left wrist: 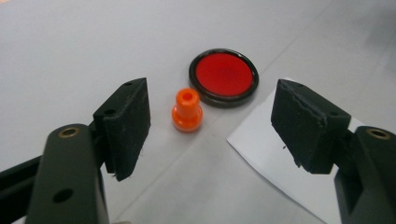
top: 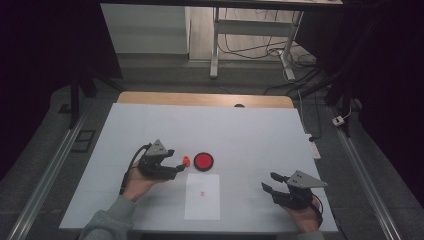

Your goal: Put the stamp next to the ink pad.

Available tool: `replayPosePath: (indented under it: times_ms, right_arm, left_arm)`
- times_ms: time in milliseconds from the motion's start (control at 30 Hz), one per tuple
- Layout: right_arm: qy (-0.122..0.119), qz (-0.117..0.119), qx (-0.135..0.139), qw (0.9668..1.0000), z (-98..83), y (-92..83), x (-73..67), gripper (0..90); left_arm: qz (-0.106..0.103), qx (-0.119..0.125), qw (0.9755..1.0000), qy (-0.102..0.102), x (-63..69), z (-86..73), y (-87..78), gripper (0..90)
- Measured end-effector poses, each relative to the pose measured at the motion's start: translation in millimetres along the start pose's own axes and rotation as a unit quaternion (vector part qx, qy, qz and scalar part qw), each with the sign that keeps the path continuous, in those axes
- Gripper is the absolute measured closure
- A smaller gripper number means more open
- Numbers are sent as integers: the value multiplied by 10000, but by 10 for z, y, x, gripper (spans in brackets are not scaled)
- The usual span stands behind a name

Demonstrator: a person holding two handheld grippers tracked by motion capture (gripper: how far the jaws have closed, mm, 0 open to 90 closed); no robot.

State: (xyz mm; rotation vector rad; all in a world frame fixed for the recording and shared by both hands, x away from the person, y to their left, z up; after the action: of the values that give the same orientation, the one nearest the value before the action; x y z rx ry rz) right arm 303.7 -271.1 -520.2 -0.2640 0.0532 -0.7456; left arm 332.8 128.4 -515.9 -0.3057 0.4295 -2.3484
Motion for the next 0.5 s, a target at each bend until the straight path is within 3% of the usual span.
replayPosePath:
  times_ms: [333, 500]
  right_arm:
    - [-36, 98, 0, 9999, 0, 18, -7, 461]
    - [-68, 97, -19, 9999, 0, 8, -3, 460]
  left_arm:
    - [-82, 58, 9999, -47, 50, -129, -309, 285]
    - [-24, 65, 9999, -136, 24, -238, -449, 281]
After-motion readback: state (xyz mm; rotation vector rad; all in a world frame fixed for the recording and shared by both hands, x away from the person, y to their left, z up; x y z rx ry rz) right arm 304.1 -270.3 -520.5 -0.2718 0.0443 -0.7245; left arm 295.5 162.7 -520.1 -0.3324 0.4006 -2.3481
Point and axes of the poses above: each handheld gripper's, and its own axes: y roughly forward along the jaws, z roughly out of its top, x roughly to its right, the point moved 4 cm from there along y, roughly forward along the jaws, and after that the axes turned 14 degrees about x, right-handed, at the moved point
